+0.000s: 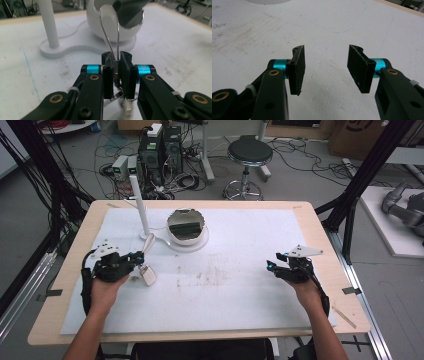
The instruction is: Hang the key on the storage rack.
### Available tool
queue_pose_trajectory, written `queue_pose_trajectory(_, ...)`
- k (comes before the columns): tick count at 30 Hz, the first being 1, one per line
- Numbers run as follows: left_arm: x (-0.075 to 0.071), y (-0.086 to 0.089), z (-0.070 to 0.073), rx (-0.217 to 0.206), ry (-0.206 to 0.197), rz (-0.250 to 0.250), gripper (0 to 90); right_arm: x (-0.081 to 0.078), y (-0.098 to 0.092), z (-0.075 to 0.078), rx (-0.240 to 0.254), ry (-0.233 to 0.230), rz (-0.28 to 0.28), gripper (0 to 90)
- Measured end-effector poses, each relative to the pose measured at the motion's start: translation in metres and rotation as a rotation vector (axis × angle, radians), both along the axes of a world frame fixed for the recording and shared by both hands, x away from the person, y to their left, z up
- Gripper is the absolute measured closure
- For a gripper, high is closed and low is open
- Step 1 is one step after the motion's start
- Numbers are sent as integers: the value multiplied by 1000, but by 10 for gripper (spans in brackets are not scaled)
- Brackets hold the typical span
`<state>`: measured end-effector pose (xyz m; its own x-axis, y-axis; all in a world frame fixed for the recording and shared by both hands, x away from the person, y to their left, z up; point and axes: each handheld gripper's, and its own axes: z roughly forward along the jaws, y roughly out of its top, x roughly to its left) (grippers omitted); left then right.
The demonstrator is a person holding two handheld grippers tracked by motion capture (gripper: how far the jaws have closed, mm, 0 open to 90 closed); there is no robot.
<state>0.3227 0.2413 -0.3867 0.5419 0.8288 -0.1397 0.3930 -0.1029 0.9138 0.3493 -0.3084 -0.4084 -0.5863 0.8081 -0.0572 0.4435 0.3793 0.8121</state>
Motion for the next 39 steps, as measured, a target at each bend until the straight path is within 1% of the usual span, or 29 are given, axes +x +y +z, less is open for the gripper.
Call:
queue_pose_trajectory(1, -1, 2, 5, -6, -21, 9, 815, 0, 0, 0, -2, -1, -1, 495)
queue_pose_trajectory(2, -1, 2, 5, -6, -21, 9, 815, 0, 1, 0, -1, -7, 1, 495)
queue_pose_trajectory(3, -2, 4, 10, -14, -39, 17, 815, 0, 1, 0, -1, -7, 1, 495)
queue_pose_trajectory(4, -3, 8, 20, -26, -69, 27, 815, 0, 2, 1, 4, -18, 2, 495)
queue_pose_trajectory(5, -3, 8, 20, -26, -69, 27, 815, 0, 2, 1, 4, -18, 2, 495)
queue_pose_trajectory(6, -2, 11, 30, -26, -97, 35, 815, 0, 2, 3, 7, -30, 2, 495)
queue_pose_trajectory(7, -1, 13, 35, -27, -110, 42, 815, 0, 2, 3, 10, -30, 2, 494)
queue_pose_trajectory(8, -1, 13, 35, -27, -110, 42, 815, 0, 2, 4, 10, -31, 5, 493)
queue_pose_trajectory(9, 1, 16, 45, -29, -134, 54, 815, 0, 2, 4, 10, -32, 6, 492)
queue_pose_trajectory(10, 3, 17, 49, -27, -146, 64, 815, 0, 2, 4, 6, -32, 9, 485)
queue_pose_trajectory(11, 3, 17, 49, -27, -146, 64, 815, 0, 2, 4, 6, -32, 9, 485)
queue_pose_trajectory(12, 6, 20, 56, -24, -164, 81, 815, 0, 2, 4, 8, -32, 8, 464)
queue_pose_trajectory(13, 6, 20, 56, -24, -164, 81, 815, 0, 2, 4, 8, -32, 8, 464)
queue_pose_trajectory(15, 10, 21, 62, -10, -182, 100, 815, -1, 2, 4, 9, -31, 6, 459)
queue_pose_trajectory(16, 14, 21, 66, -8, -201, 114, 815, -1, 2, 4, 12, -34, 4, 459)
queue_pose_trajectory(17, 16, 21, 68, -10, -211, 119, 815, -1, 1, 5, 12, -39, 6, 459)
queue_pose_trajectory(20, 19, 21, 72, -2, -221, 131, 815, -1, 0, 5, 18, -40, 2, 455)
queue_pose_trajectory(22, 23, 22, 74, 14, -221, 146, 815, -1, 0, 5, 19, -37, 2, 455)
queue_pose_trajectory(23, 28, 20, 75, 38, -224, 161, 815, -2, 0, 5, 20, -35, 1, 455)
queue_pose_trajectory(24, 28, 20, 75, 38, -224, 161, 815, -2, 0, 5, 20, -35, 1, 455)
queue_pose_trajectory(25, 33, 19, 77, 57, -221, 166, 815, -1, 1, 5, 22, -36, 5, 455)
queue_pose_trajectory(27, 35, 19, 78, 59, -221, 162, 815, -1, 1, 5, 19, -35, 8, 455)
queue_pose_trajectory(30, 41, 16, 79, 88, -221, 179, 814, -1, 1, 5, 20, -36, 9, 455)
queue_pose_trajectory(33, 46, 16, 78, 98, -209, 202, 815, -2, 1, 5, 22, -38, 8, 456)
queue_pose_trajectory(38, 51, 12, 74, 116, -193, 197, 815, -2, 0, 5, 24, -34, 7, 457)
queue_pose_trajectory(39, 54, 11, 72, 121, -175, 197, 814, -2, 0, 4, 24, -33, 7, 457)
